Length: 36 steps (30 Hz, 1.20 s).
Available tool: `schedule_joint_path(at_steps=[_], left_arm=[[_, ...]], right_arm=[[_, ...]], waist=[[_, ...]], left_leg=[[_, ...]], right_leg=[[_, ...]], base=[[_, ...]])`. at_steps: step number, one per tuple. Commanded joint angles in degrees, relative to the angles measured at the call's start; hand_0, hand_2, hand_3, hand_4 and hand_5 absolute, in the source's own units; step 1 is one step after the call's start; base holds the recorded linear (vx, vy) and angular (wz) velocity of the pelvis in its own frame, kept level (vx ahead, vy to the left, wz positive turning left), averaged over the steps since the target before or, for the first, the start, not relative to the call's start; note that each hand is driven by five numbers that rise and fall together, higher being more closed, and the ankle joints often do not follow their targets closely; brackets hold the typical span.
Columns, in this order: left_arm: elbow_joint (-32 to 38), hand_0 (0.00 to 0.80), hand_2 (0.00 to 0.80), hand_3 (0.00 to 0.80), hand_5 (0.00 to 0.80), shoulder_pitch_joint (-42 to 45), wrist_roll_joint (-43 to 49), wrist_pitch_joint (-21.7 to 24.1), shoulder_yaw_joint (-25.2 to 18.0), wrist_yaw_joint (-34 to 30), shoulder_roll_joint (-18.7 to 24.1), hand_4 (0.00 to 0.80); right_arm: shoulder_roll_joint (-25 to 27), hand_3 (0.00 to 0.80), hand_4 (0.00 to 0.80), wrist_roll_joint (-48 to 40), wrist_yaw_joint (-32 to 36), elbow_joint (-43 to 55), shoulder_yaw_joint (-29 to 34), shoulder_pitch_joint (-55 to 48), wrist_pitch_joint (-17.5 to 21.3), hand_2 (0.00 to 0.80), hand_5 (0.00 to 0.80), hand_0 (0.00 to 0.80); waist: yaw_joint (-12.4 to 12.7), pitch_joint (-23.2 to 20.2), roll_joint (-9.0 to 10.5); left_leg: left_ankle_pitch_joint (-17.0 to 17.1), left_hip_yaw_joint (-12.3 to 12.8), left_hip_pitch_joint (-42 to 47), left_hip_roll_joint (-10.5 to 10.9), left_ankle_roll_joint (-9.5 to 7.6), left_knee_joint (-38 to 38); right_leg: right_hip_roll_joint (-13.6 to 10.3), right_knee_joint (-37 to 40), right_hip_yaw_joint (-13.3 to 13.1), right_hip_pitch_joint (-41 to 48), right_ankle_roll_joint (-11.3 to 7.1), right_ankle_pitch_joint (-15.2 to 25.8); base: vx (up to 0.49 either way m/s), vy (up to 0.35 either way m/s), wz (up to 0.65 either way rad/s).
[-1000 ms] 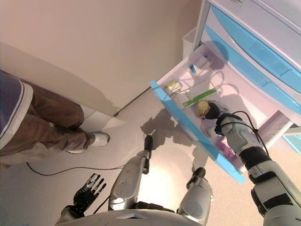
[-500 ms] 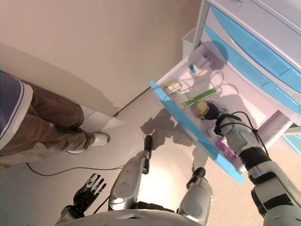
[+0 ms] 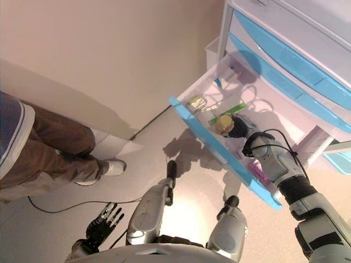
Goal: Open the drawer and pick up the medicine
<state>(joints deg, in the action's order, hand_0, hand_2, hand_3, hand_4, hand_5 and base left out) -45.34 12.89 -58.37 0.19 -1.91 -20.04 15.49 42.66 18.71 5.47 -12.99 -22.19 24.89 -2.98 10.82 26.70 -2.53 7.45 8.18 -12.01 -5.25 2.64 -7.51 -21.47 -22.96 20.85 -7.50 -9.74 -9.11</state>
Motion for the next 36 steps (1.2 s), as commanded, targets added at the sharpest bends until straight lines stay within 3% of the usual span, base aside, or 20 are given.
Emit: schedule_joint_path(at_steps=[1, 13, 22, 27, 36], left_arm=[[0.6, 0.000, 0.000, 0.000, 0.000, 2.6, 1.8, 1.2, 0.8, 0.5, 0.9, 0.000], [-1.0, 0.000, 0.000, 0.000, 0.000, 3.1, 3.3, 1.0, -1.0, 0.9, 0.4, 0.000], [-2.9, 0.000, 0.000, 0.000, 0.000, 3.6, 5.0, 0.6, -2.5, 1.6, 0.7, 0.000], [-3.5, 0.000, 0.000, 0.000, 0.000, 3.7, 6.0, 0.4, -2.9, 2.3, 0.8, 0.000], [-4.7, 0.000, 0.000, 0.000, 0.000, 4.3, 7.9, -0.6, -4.0, 3.4, 1.7, 0.000]], right_arm=[[2.2, 0.800, 0.800, -4.0, 0.6, 4.9, 2.9, 1.0, 3.0, 0.800, 0.800, 0.800], [4.7, 0.800, 0.800, -12.3, 5.5, 14.9, 8.3, 1.4, 3.3, 0.800, 0.800, 0.800], [7.2, 0.800, 0.800, -24.3, 9.9, 21.1, 11.4, 5.4, 0.3, 0.800, 0.800, 0.800], [8.3, 0.800, 0.800, -30.1, 9.5, 20.3, 11.9, 9.3, -1.1, 0.800, 0.800, 0.800], [10.5, 0.800, 0.800, -39.6, 5.3, 9.8, 9.7, 21.8, -5.3, 0.800, 0.800, 0.800]], waist=[[0.0, -4.0, 1.65], [-1.2, -6.6, 2.42], [-1.3, -9.3, 3.31], [-0.9, -10.7, 3.87], [0.6, -14.1, 4.91]], left_leg=[[-6.9, -1.1, 5.7, -4.7, 2.20, -3.9], [-6.9, 0.2, 9.1, -5.1, 2.57, -1.5], [-7.0, 0.4, 11.2, -5.2, 2.80, -0.2], [-7.1, 0.4, 12.3, -5.3, 2.85, 0.1], [-7.0, -0.1, 14.4, -5.2, 2.92, 1.2]], right_leg=[[-0.5, 4.5, -0.5, -1.6, -0.52, 9.9], [1.0, 7.3, -0.6, 1.3, -0.48, 9.8], [1.9, 9.2, -0.3, 3.7, -0.29, 9.7], [2.2, 10.1, 0.2, 5.2, -0.07, 9.7], [3.0, 12.1, 1.1, 8.2, 0.51, 9.6]], base=[[0.012, -0.017, -0.08], [0.021, -0.017, -0.06], [0.032, -0.021, -0.04], [0.051, -0.027, -0.01], [0.079, -0.020, 0.01]])
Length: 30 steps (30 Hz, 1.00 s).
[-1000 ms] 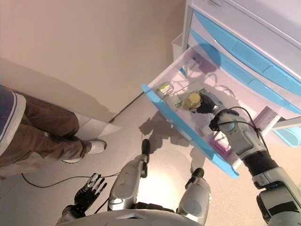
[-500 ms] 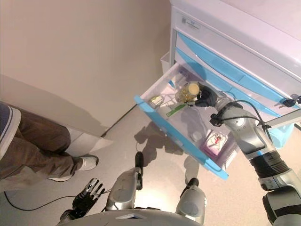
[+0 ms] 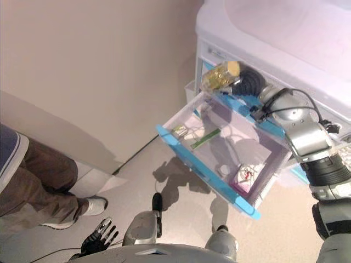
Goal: Open the drawer and pick up the medicine
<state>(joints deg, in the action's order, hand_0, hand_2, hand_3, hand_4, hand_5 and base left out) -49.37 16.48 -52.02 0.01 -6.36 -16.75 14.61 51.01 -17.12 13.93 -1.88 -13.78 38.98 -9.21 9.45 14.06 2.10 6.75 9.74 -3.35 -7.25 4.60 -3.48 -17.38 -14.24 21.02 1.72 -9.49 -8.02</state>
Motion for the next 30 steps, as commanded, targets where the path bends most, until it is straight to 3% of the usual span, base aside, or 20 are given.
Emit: schedule_joint_path(at_steps=[1, 18, 26, 30], left_arm=[[-0.9, 0.000, 0.000, 0.000, 0.000, 0.8, 2.0, -0.5, 0.4, 0.2, 2.7, 0.000], [-4.3, 0.000, 0.000, 0.000, 0.000, 0.5, 2.1, -1.3, -0.4, 1.7, 4.3, 0.000], [-3.8, 0.000, 0.000, 0.000, 0.000, 0.0, 2.0, -1.6, -0.3, 3.2, 4.9, 0.000], [-3.8, 0.000, 0.000, 0.000, 0.000, -0.2, 1.9, -1.8, -0.5, 3.4, 5.4, 0.000]], right_arm=[[2.3, 0.800, 0.800, -4.1, -4.4, -3.1, 0.8, 9.6, 0.2, 0.800, 0.800, 0.800], [8.5, 0.800, 0.800, -8.0, -17.2, -21.5, -7.7, 27.8, -7.6, 0.800, 0.800, 0.800], [11.6, 0.800, 0.800, -1.6, -13.9, -33.7, -14.0, 32.8, -13.0, 0.800, 0.800, 0.800], [13.3, 0.800, 0.800, 4.5, -9.8, -39.3, -19.6, 35.7, -13.8, 0.800, 0.800, 0.800]], waist=[[2.2, -1.9, 0.44], [3.6, -4.9, 1.37], [3.9, -4.9, 1.69], [4.1, -4.9, 1.86]], left_leg=[[-6.4, -1.7, 6.0, -3.1, 0.98, -2.8], [-7.0, -2.3, 8.1, -2.5, 0.88, -1.6], [-6.9, -2.5, 8.2, -2.4, 0.92, -1.3], [-6.8, -2.4, 8.2, -2.5, 0.90, -1.0]], right_leg=[[-1.0, 3.6, 1.0, -0.6, 0.37, 8.4], [-0.4, 5.8, 1.2, 2.3, 0.74, 8.4], [-0.4, 6.1, 1.3, 2.5, 0.79, 8.7], [-0.5, 6.2, 1.2, 2.3, 0.76, 8.8]], base=[[0.080, -0.020, 0.03], [0.041, -0.018, 0.01], [0.000, 0.000, 0.00], [0.000, 0.000, 0.00]])
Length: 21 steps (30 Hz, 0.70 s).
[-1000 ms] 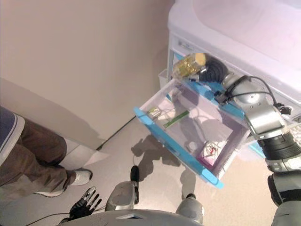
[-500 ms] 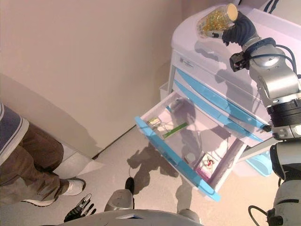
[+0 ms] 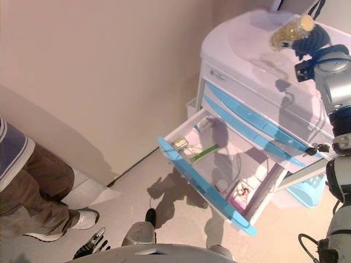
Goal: Open the drawer and pick up the medicine
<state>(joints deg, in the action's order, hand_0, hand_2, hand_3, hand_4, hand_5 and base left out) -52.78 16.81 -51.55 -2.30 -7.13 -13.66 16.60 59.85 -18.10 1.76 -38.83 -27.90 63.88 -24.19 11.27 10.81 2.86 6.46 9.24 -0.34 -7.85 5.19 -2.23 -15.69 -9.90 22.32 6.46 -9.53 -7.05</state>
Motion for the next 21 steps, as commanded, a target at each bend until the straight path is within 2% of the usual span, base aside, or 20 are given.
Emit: schedule_joint_path(at_steps=[1, 7, 13, 18, 21], left_arm=[[-0.4, 0.000, 0.000, 0.000, 0.000, -0.6, 1.5, 0.4, 0.2, 0.3, 3.5, 0.000], [-0.8, 0.000, 0.000, 0.000, 0.000, -1.6, 1.2, -0.2, 0.2, 0.7, 4.2, 0.000], [-1.1, 0.000, 0.000, 0.000, 0.000, -1.9, 1.2, -0.3, 0.7, 0.6, 4.6, 0.000], [-1.3, 0.000, 0.000, 0.000, 0.000, -2.2, 1.4, -0.7, 0.5, 0.6, 5.1, 0.000], [-1.4, 0.000, 0.000, 0.000, 0.000, -2.5, 1.1, -0.8, 0.6, 0.5, 5.3, 0.000]], right_arm=[[4.7, 0.800, 0.800, 6.8, 3.6, -3.4, -6.6, 11.4, 0.9, 0.800, 0.800, 0.800], [6.0, 0.800, 0.800, 14.6, 10.2, -11.0, -12.1, 13.1, 1.9, 0.800, 0.800, 0.800], [6.4, 0.800, 0.800, 21.7, 15.7, -17.1, -14.6, 13.8, 3.7, 0.800, 0.800, 0.800], [6.3, 0.800, 0.800, 24.4, 18.8, -20.5, -15.5, 13.3, 4.7, 0.800, 0.800, 0.800], [5.8, 0.800, 0.800, 24.8, 19.0, -22.4, -15.6, 13.6, 4.0, 0.800, 0.800, 0.800]], waist=[[2.3, -1.7, 1.13], [2.5, -1.8, 1.30], [2.9, -1.7, 1.27], [3.2, -1.6, 1.21], [3.4, -1.6, 1.05]], left_leg=[[-6.5, -1.9, 5.2, -1.9, 0.32, -2.3], [-6.3, -1.9, 5.1, -2.1, 0.28, -2.2], [-6.2, -1.9, 5.1, -2.2, 0.20, -2.1], [-6.1, -2.0, 5.1, -2.2, 0.06, -1.9], [-6.0, -2.2, 4.9, -2.2, 0.09, -1.8]], right_leg=[[-2.2, 1.9, -0.1, -2.4, 0.79, 7.9], [-2.3, 1.9, 0.1, -2.6, 0.76, 8.0], [-2.3, 1.9, 0.4, -2.6, 0.82, 7.9], [-2.3, 1.8, 0.5, -2.6, 0.84, 8.0], [-2.3, 1.8, 0.6, -2.7, 0.90, 8.0]], base=[[0.000, 0.000, 0.00], [0.000, 0.000, 0.00], [0.000, 0.000, 0.00], [0.000, 0.000, 0.00], [0.000, 0.000, 0.00]])
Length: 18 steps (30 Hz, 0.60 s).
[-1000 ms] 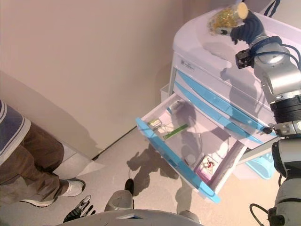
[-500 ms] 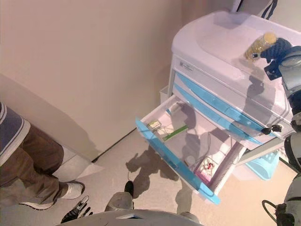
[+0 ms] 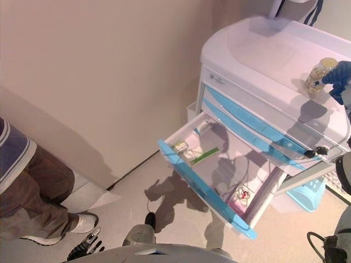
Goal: Open the drawer and pick up the medicine
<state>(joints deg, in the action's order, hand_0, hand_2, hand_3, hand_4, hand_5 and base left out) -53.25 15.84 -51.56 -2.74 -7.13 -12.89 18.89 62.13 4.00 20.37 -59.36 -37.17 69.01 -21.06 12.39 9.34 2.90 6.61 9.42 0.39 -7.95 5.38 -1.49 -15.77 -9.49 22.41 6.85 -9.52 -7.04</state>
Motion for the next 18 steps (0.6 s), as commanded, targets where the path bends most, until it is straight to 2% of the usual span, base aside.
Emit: schedule_joint_path(at_steps=[1, 2, 5, 10, 18], left_arm=[[-0.9, 0.000, 0.000, 0.000, 0.000, -1.6, 1.2, -0.4, 0.6, -0.4, 3.1, 0.000], [-1.0, 0.000, 0.000, 0.000, 0.000, -1.5, 1.3, -0.4, 0.7, -0.6, 3.1, 0.000], [-0.8, 0.000, 0.000, 0.000, 0.000, -1.4, 1.3, -0.4, 0.8, -0.8, 3.1, 0.000], [-1.3, 0.000, 0.000, 0.000, 0.000, -1.1, 1.3, -0.2, 0.7, -1.2, 3.2, 0.000], [-0.9, 0.000, 0.000, 0.000, 0.000, -0.7, 1.7, 0.4, 0.2, -2.7, 3.0, 0.000]], right_arm=[[3.3, 0.543, 0.543, 2.7, -0.4, -2.5, -6.2, 8.6, 0.3, 0.543, 0.543, 0.543], [3.1, 0.000, 0.000, 2.8, -1.2, -3.1, -5.8, 8.6, 0.4, 0.000, 0.000, 0.000], [2.9, 0.000, 0.000, 2.3, -2.3, -3.4, -5.3, 8.6, 0.0, 0.000, 0.000, 0.000], [2.8, 0.000, 0.000, -0.5, -9.0, -2.3, -4.9, 9.3, 1.5, 0.000, 0.000, 0.000], [3.6, 0.000, 0.000, -4.3, -14.1, 8.3, -5.7, 10.9, 2.6, 0.000, 0.000, 0.000]], waist=[[2.4, -0.2, 0.96], [2.6, -0.1, 0.84], [2.7, -0.2, 0.77], [2.5, -0.3, 0.54], [1.2, -1.2, 0.58]], left_leg=[[-6.0, -2.5, 4.2, -2.1, -0.08, -2.5], [-6.1, -2.4, 4.3, -2.2, -0.02, -2.4], [-6.0, -2.6, 4.0, -2.1, -0.05, -2.4], [-6.0, -2.5, 4.2, -2.1, -0.09, -2.3], [-6.2, -1.3, 4.7, -2.0, -0.05, -2.1]], right_leg=[[-2.2, 1.4, 0.6, -3.2, 0.89, 7.9], [-2.2, 1.3, 0.5, -3.1, 0.92, 7.8], [-2.3, 1.3, 0.7, -3.3, 0.94, 7.9], [-2.2, 1.4, 0.6, -3.2, 0.87, 8.0], [-1.9, 1.9, -0.1, -3.3, 0.81, 8.3]], base=[[0.000, 0.000, 0.00], [-0.012, -0.003, 0.06], [-0.011, -0.002, 0.03], [0.000, 0.000, 0.00], [-0.016, -0.010, -0.05]])
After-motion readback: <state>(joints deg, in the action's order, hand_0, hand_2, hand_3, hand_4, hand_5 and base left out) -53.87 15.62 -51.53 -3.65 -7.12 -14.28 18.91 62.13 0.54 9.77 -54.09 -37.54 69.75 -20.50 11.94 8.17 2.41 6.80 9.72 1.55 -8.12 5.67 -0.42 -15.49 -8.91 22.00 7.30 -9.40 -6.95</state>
